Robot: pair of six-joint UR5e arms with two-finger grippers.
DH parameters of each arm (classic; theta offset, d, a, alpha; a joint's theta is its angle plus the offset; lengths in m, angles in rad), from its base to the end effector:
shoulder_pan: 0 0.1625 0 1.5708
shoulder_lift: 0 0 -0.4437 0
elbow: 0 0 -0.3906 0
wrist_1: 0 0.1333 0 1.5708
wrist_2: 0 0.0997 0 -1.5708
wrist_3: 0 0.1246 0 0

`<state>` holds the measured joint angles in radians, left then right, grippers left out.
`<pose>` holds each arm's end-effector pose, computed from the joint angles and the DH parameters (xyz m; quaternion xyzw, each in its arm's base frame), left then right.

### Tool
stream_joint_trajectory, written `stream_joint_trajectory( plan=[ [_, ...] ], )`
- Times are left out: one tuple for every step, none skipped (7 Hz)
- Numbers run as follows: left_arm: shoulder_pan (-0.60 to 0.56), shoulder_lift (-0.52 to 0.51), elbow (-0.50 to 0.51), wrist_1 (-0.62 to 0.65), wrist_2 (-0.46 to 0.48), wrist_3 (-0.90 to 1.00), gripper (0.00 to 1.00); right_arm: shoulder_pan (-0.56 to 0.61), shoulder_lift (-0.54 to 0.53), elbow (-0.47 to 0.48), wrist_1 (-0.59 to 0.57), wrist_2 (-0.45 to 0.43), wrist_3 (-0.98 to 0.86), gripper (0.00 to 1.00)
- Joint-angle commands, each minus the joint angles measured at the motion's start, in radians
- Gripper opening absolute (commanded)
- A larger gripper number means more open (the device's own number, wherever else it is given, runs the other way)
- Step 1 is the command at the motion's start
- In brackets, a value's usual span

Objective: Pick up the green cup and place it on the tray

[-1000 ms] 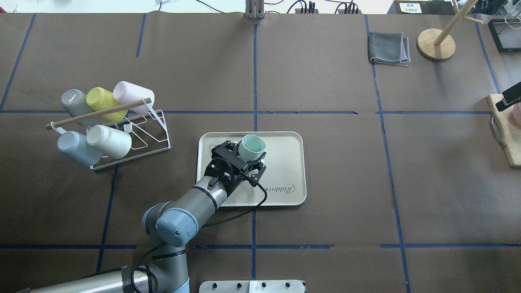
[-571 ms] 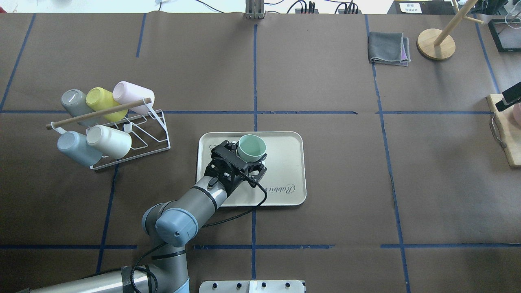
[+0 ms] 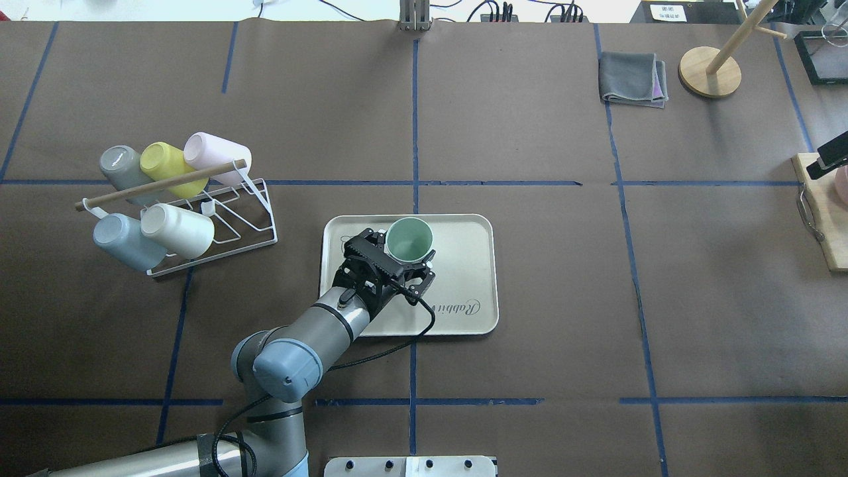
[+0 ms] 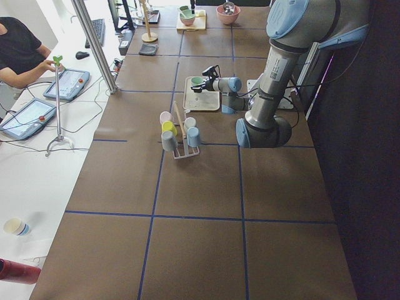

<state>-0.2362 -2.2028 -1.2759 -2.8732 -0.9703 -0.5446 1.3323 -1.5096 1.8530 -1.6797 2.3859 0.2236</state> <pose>0.6586 -0.3680 0.2848 0.5750 0.4446 0.0513 0.6849 -0.0795 -0.5073 0.5338 0.0144 -0.4078 -0.0532 0.9114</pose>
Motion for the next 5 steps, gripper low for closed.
stream_joint_trajectory(
  plan=[
    [0.0, 0.0, -0.003, 0.0, -0.005, 0.0, 1.0, 0.001, 0.0, 0.0, 0.0, -0.001, 0.0, 1.0],
    [0.0, 0.0, -0.003, 0.0, -0.005, -0.002, 1.0, 0.001, -0.001, 0.0, 0.0, -0.001, -0.001, 1.0],
    [0.0, -0.002, -0.005, 0.0, -0.005, -0.002, 1.0, 0.001, 0.0, 0.0, 0.0, 0.001, 0.0, 1.0],
    [-0.003, -0.003, -0.008, -0.001, -0.007, -0.002, 1.0, 0.002, 0.0, 0.0, 0.0, -0.001, -0.001, 1.0],
    [-0.009, -0.005, -0.046, 0.002, -0.013, 0.0, 1.0, 0.002, 0.0, 0.0, 0.0, 0.001, 0.0, 1.0]
  ],
)
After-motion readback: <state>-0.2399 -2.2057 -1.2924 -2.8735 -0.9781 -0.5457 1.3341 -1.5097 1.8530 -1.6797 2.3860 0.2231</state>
